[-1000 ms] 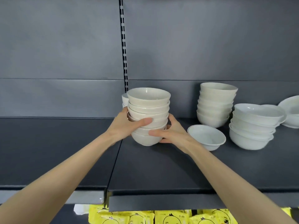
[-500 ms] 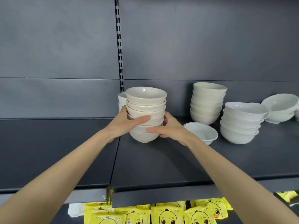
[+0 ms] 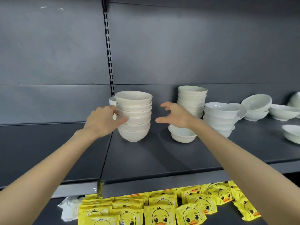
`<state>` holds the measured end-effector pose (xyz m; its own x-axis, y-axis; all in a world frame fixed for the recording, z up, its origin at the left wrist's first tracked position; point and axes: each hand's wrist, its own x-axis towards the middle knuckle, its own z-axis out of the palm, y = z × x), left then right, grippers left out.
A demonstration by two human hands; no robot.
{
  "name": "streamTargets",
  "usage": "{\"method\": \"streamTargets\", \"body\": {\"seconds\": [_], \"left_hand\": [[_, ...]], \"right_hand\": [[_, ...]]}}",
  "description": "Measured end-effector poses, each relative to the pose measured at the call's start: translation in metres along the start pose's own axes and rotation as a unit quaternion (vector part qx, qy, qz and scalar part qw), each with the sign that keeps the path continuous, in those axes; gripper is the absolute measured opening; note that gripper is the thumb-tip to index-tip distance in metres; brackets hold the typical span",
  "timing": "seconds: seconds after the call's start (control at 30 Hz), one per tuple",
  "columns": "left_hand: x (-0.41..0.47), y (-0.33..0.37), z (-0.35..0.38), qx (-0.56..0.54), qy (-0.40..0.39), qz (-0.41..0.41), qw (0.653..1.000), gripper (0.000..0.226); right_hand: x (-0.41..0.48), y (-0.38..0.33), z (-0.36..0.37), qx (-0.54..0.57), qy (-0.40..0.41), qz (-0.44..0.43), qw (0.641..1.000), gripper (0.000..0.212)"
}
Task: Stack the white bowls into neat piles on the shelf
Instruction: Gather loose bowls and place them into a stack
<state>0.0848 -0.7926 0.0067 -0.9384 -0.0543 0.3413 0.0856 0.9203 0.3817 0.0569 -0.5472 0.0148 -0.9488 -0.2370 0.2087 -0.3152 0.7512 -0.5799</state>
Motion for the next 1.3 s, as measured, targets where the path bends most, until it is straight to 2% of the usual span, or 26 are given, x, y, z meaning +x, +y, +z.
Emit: {"method": "streamTargets", "body": {"seconds": [0.13, 0.33, 0.53, 0.77, 1.03, 1.3], "left_hand": [[-0.026, 0.04, -0.02, 0.027, 0.048, 0.054, 0.997, 0.039], [-0.062, 0.149, -0.024, 0.03, 0.104, 0.161, 0.981, 0.046], [-0.095, 0.257, 0.003, 0.035, 0.144, 0.234, 0.961, 0.052], [-0.102, 0.357, 0.058, 0.034, 0.128, 0.293, 0.947, 0.054], [-0.056, 0.441, 0.136, 0.016, 0.097, 0.323, 0.941, 0.055], [0.022, 0.5, 0.216, -0.028, 0.075, 0.304, 0.949, 0.052]], "right_hand": [[-0.024, 0.008, -0.044, -0.082, 0.041, -0.026, 0.995, 0.067], [-0.089, 0.037, -0.124, -0.162, 0.104, -0.056, 0.98, 0.059], [-0.162, 0.087, -0.2, -0.213, 0.147, -0.054, 0.964, 0.059], [-0.216, 0.167, -0.264, -0.231, 0.175, -0.01, 0.957, 0.054], [-0.212, 0.266, -0.31, -0.245, 0.183, 0.026, 0.952, 0.05], [-0.141, 0.357, -0.341, -0.25, 0.139, 0.037, 0.957, 0.054]]}}
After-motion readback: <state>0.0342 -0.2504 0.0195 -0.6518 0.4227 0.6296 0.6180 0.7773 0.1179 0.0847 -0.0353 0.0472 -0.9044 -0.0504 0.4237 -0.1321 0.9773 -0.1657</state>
